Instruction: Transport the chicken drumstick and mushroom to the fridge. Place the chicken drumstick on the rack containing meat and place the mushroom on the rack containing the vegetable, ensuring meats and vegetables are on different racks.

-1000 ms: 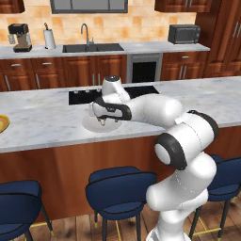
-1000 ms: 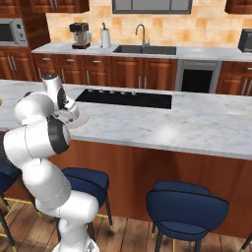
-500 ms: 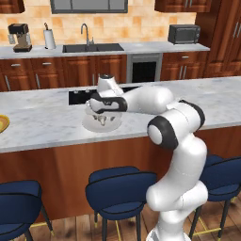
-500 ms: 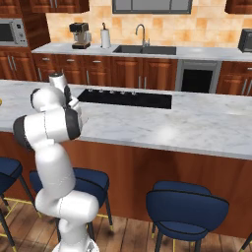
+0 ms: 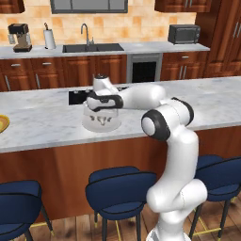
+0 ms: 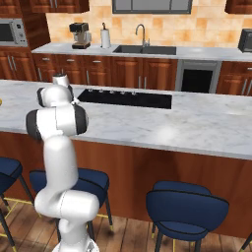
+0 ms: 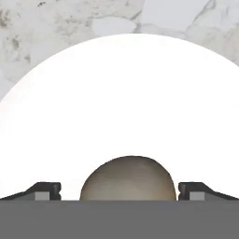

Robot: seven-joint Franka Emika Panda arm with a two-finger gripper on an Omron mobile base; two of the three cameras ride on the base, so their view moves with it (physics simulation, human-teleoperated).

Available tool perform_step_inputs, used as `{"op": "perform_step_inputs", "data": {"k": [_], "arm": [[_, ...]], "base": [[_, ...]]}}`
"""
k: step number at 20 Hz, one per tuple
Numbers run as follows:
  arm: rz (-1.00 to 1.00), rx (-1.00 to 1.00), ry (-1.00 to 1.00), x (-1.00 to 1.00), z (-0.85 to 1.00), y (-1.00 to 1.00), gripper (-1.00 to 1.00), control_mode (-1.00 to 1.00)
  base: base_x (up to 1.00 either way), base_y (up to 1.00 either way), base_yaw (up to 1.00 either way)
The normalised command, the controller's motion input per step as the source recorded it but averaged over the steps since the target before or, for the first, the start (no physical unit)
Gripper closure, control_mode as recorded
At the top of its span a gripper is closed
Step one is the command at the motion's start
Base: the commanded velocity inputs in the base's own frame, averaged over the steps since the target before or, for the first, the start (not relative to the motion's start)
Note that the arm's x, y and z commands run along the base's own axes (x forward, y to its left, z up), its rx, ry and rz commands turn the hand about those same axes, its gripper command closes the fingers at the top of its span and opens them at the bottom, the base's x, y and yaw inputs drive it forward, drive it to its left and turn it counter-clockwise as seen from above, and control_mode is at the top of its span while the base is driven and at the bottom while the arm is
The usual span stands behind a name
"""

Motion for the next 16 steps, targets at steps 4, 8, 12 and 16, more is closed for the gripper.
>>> {"op": "perform_step_inputs", "data": {"k": [4, 8, 12, 16], "arm": [[-0.02, 0.00, 0.04, -0.27, -0.22, 0.15, 1.00, -1.00], [-0.05, 0.00, 0.03, -0.34, -0.15, 0.08, 1.00, -1.00], [-0.05, 0.00, 0.05, -0.02, -0.27, 0.00, 1.00, -1.00], [-0.03, 0.00, 0.00, -0.05, 0.02, 0.01, 1.00, -1.00]], "base": [[0.00, 0.00, 0.00], [0.00, 0.00, 0.00], [0.00, 0.00, 0.00], [0.00, 0.00, 0.00]]}}
